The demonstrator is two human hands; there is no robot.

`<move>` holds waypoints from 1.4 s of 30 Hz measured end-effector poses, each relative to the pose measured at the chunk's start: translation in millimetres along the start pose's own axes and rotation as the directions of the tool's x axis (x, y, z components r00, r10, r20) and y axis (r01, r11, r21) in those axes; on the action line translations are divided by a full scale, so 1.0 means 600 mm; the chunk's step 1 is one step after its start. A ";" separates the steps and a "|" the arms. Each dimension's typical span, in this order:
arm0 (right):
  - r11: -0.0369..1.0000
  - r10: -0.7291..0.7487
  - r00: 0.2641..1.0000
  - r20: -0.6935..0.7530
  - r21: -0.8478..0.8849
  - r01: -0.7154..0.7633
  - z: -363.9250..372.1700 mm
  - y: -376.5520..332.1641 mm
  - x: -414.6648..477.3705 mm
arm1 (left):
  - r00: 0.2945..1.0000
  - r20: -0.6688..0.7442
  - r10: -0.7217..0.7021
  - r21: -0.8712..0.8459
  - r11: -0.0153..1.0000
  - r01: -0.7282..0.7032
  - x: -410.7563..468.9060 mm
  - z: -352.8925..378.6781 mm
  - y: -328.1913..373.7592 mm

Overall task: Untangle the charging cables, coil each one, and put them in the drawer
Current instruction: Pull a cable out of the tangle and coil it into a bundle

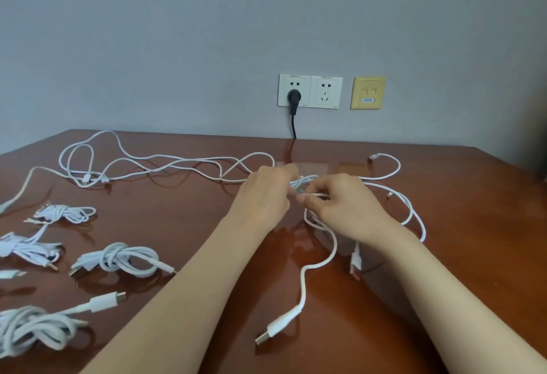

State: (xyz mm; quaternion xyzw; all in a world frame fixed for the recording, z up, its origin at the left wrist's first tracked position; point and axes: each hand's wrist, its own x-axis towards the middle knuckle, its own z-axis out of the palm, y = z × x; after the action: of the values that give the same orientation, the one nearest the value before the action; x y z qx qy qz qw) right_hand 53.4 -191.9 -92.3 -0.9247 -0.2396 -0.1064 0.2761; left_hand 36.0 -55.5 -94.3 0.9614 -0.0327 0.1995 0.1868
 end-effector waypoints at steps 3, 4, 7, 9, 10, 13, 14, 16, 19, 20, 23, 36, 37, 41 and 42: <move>1.000 0.007 1.000 0.003 0.023 -0.007 -0.010 0.000 -0.004 | 0.998 0.045 0.032 -0.029 0.999 -0.030 -0.002 -0.005 0.000; 0.999 0.012 0.999 -0.036 0.042 -0.011 -0.014 0.001 -0.005 | 0.997 0.062 0.041 -0.055 0.998 -0.037 -0.003 -0.006 -0.001; 0.991 0.034 0.980 -0.195 0.136 -0.008 -0.023 0.008 -0.005 | 0.989 0.122 0.087 -0.145 0.987 -0.069 -0.002 -0.007 -0.005; 0.983 0.048 0.975 -0.218 0.185 -0.007 -0.029 0.015 -0.004 | 0.978 0.169 0.125 -0.189 0.978 -0.092 0.001 -0.007 -0.006; 0.975 0.054 0.976 -0.209 0.221 -0.007 -0.030 0.019 -0.003 | 0.972 0.185 0.146 -0.205 0.973 -0.107 0.001 -0.008 -0.005; 0.925 0.079 0.987 -0.140 0.380 -0.020 -0.031 0.026 0.001 | 0.959 0.202 0.200 -0.305 0.943 -0.132 -0.001 -0.008 -0.006; 0.891 0.078 0.992 -0.095 0.454 -0.026 -0.031 0.028 0.001 | 0.957 0.200 0.210 -0.359 0.924 -0.128 -0.003 -0.008 -0.006; 0.792 0.066 0.998 -0.006 0.608 -0.048 -0.034 0.031 0.002 | 0.958 0.191 0.213 -0.474 0.875 -0.100 -0.006 -0.008 -0.003; 0.604 0.140 0.984 0.109 0.778 -0.172 -0.041 0.037 0.004 | 0.968 0.165 0.188 -0.569 0.820 -0.062 -0.007 -0.008 0.008; 0.542 0.188 0.971 0.145 0.810 -0.225 -0.043 0.041 0.004 | 0.970 0.155 0.185 -0.595 0.802 -0.058 -0.008 -0.008 0.012; 0.451 0.248 0.945 0.213 0.838 -0.308 -0.042 0.051 0.005 | 0.982 0.104 0.155 -0.694 0.719 -0.040 -0.009 -0.007 0.021; 0.966 0.144 0.988 0.058 0.207 -0.153 -0.005 -0.008 0.004 | 0.958 -0.182 -0.220 -0.739 0.674 0.014 0.002 0.020 0.014; 0.981 0.118 0.992 0.040 0.148 -0.122 -0.005 -0.010 0.004 | 0.950 -0.189 -0.248 -0.743 0.669 0.027 0.004 0.020 0.013; 0.988 0.022 0.997 0.069 -0.156 -0.011 -0.007 -0.015 -0.003 | 0.929 -0.178 -0.324 -0.756 0.650 0.082 0.008 0.021 0.005; 0.969 -0.009 0.997 0.074 -0.244 0.027 -0.009 -0.019 -0.007 | 0.928 -0.189 -0.320 -0.732 0.676 0.084 0.008 0.021 0.001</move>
State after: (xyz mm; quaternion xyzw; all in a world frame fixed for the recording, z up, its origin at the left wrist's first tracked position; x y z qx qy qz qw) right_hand 43.3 -188.1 -84.0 -0.9528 -0.2428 -0.1040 0.1499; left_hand 45.0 -60.6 -103.0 0.7687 0.0296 0.2931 0.5678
